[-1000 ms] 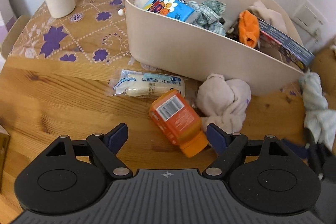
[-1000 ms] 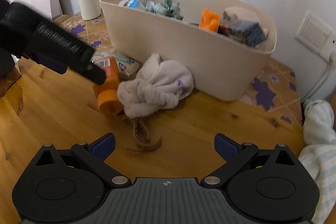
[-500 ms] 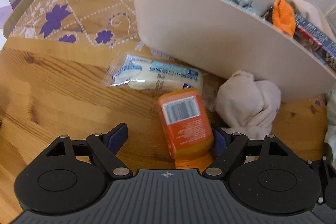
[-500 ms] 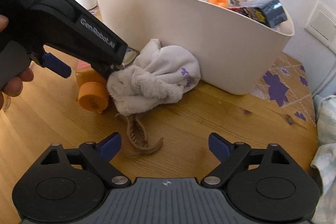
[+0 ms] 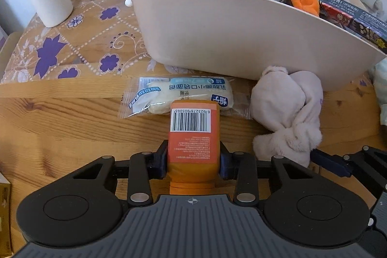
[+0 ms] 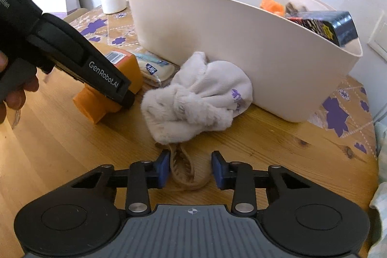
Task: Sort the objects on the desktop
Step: 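Grasp the orange bottle with left gripper while right grasps brown hair clip, then lift bottle and hair clip over the basket and release them inside, then move both grippers back toward the packaged bread and beige cloth, then grasp the packaged bread with left gripper while right grasps beige knotted cloth, then carry bread and cloth over the basket and open both grippers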
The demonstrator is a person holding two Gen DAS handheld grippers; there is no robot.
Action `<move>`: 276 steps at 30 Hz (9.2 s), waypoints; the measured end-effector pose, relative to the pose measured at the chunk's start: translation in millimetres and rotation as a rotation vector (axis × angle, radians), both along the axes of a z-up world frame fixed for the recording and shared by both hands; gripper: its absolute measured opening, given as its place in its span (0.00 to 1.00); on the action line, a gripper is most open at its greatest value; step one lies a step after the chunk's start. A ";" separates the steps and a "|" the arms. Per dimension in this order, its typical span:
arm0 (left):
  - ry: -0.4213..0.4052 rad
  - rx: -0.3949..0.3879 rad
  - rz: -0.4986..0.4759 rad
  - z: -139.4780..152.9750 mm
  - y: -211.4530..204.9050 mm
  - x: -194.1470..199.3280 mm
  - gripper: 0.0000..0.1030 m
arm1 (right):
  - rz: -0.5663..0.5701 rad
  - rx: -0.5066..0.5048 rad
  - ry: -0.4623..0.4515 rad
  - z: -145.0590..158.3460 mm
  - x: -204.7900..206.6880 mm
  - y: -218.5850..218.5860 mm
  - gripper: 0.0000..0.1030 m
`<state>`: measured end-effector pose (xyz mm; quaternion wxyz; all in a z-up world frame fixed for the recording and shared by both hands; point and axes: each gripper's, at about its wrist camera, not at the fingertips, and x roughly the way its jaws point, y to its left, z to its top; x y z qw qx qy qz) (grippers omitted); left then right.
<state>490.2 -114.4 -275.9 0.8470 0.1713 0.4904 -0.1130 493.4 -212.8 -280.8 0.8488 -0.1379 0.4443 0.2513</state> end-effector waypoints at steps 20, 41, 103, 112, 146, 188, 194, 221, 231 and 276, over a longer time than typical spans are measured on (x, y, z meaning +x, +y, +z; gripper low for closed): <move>-0.027 -0.006 -0.052 24.4 24.4 -28.0 0.38 | -0.081 0.004 -0.031 28.2 -22.3 -29.4 0.33; -0.125 -0.080 -0.126 91.4 36.7 -53.3 0.38 | -0.093 -0.027 -0.156 94.0 -44.0 -32.3 0.33; -0.326 -0.011 -0.250 127.8 -92.2 60.3 0.77 | -0.176 -0.109 -0.265 122.8 133.8 -13.7 0.76; -0.294 -0.058 -0.314 144.8 -60.2 38.7 0.78 | -0.186 0.010 -0.273 144.9 96.6 -25.5 1.00; -0.081 0.100 -0.613 9.2 -24.6 65.5 0.80 | -0.199 0.034 0.076 24.5 53.8 11.5 1.00; -0.005 -0.074 -0.565 47.6 4.6 -16.1 0.25 | -0.350 0.056 0.064 49.8 -4.3 -31.3 0.41; -0.073 -0.106 -0.576 93.7 23.9 -39.5 0.25 | -0.305 0.053 0.005 89.4 -27.8 -42.7 0.41; -0.317 -0.192 -0.501 234.6 -13.1 -18.3 0.26 | -0.273 0.068 -0.315 258.1 13.3 -67.9 0.41; -0.269 -0.188 -0.345 202.9 -60.9 51.9 0.26 | -0.254 0.072 -0.307 239.3 81.4 -53.2 0.41; -0.196 -0.149 -0.064 152.8 -79.5 64.0 0.74 | -0.282 0.095 -0.185 156.6 129.7 -29.0 0.91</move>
